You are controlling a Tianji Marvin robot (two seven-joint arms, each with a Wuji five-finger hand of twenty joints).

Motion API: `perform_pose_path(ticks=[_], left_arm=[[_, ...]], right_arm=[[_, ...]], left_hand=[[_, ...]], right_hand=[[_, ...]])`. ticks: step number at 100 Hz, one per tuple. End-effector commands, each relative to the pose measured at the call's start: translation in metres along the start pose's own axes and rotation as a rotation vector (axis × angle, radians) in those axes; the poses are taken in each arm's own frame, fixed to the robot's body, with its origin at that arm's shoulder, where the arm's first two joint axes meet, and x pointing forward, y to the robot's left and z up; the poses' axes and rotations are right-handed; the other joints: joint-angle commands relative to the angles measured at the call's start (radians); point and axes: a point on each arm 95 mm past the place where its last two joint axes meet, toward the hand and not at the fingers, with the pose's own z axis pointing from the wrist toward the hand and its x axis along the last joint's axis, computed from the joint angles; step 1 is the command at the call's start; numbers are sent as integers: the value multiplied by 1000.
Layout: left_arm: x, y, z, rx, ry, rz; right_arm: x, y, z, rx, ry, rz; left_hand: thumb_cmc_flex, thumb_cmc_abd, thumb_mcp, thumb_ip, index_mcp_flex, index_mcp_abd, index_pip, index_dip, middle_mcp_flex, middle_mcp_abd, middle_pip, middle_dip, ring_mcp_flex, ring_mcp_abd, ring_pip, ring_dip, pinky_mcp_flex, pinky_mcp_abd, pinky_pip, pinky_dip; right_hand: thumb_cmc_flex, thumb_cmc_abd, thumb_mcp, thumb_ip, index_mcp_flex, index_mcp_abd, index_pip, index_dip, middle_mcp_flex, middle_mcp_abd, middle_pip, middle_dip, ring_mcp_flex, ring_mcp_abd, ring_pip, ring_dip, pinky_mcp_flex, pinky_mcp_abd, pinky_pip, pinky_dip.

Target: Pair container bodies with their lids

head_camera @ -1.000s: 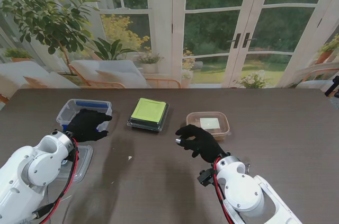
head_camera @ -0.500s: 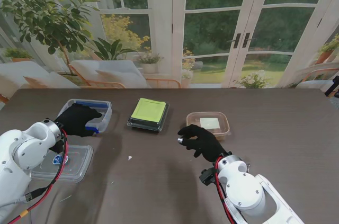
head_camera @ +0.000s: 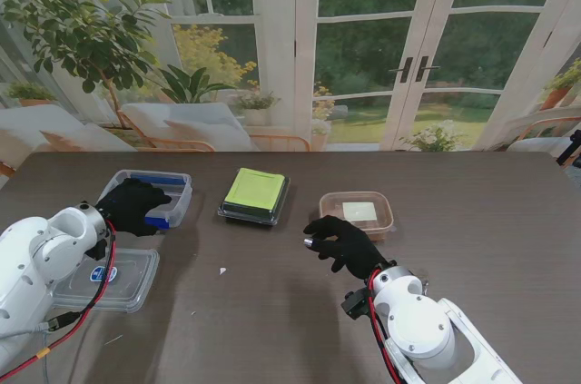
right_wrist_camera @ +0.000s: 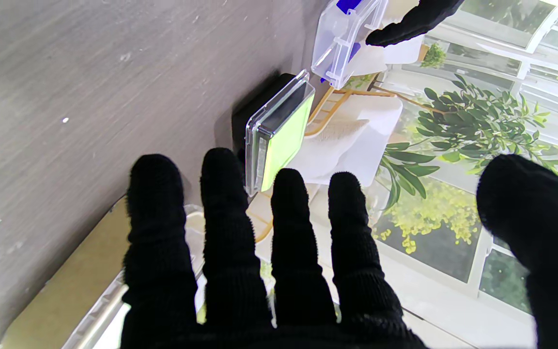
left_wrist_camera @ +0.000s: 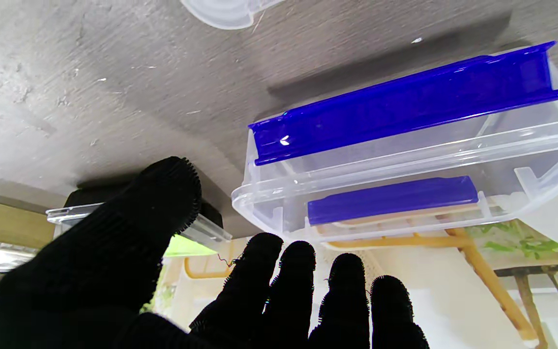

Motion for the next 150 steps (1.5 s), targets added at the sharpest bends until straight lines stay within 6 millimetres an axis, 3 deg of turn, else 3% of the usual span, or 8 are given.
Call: perform_pose_path(ticks=[1, 24, 66, 93, 126, 150], left_arm=[[-3, -1, 2, -16, -7, 4], [-9, 1, 13, -8, -11, 19], [-12, -1, 27, -50, 6, 40], [-10, 9, 36, -87, 4, 32], [-7, 19, 40, -93, -12, 37], [-8, 26, 42, -95, -18, 34]], right_arm=[[0, -4, -1, 20, -3, 4], [-1, -4, 0, 17, -11, 12], [-2, -3, 1, 18, -23, 28], [-4, -1, 3, 18, -30, 36], [-5, -2, 3, 22, -33, 45], [-5, -2, 3, 26, -35, 53]], left_hand=[[-1, -41, 38, -44, -32, -6, -6, 4, -27, -19, -5, -7, -33, -19, -7, -12, -18, -34, -36, -8], [-6, -35, 38, -43, -58, -8, -16, 4, -56, -27, -8, -12, -65, -41, -16, -22, -20, -54, -112, -39], [3, -31, 41, -42, -52, -16, -13, 5, -49, -33, -1, -11, -65, -47, -7, -25, -13, -66, -139, -37], [17, -31, 50, -43, -36, -16, -1, 11, -33, -29, 7, -4, -48, -49, 13, -23, -1, -71, -92, -18], [41, -31, 68, -44, 47, -28, 67, 59, 79, -14, 64, 62, 70, -20, 110, 32, -6, -60, 239, 33], [73, -27, 82, -41, 97, -49, 114, 82, 142, -20, 90, 89, 133, -6, 148, 53, 34, -45, 309, 51]], right_hand=[[0, 13, 19, -12, -13, -14, 9, 4, -29, 0, 17, 8, -23, -3, -2, -6, -252, -24, -13, 13], [0, 13, 21, -11, -12, -12, 9, 4, -27, 1, 17, 8, -22, -2, -1, -6, -252, -24, -12, 13], [1, 14, 23, -12, -11, -11, 9, 4, -25, 3, 17, 8, -21, -1, 1, -6, -249, -26, -9, 13], [2, 13, 25, -12, -10, -11, 9, 4, -26, 4, 18, 8, -21, 2, 2, -6, -249, -25, -8, 13], [2, 14, 26, -12, -10, -10, 9, 4, -26, 4, 18, 8, -20, 1, 3, -6, -247, -27, -6, 13], [3, 14, 27, -12, -11, -10, 9, 4, -25, 4, 19, 8, -19, 4, 4, -6, -246, -27, -4, 13]])
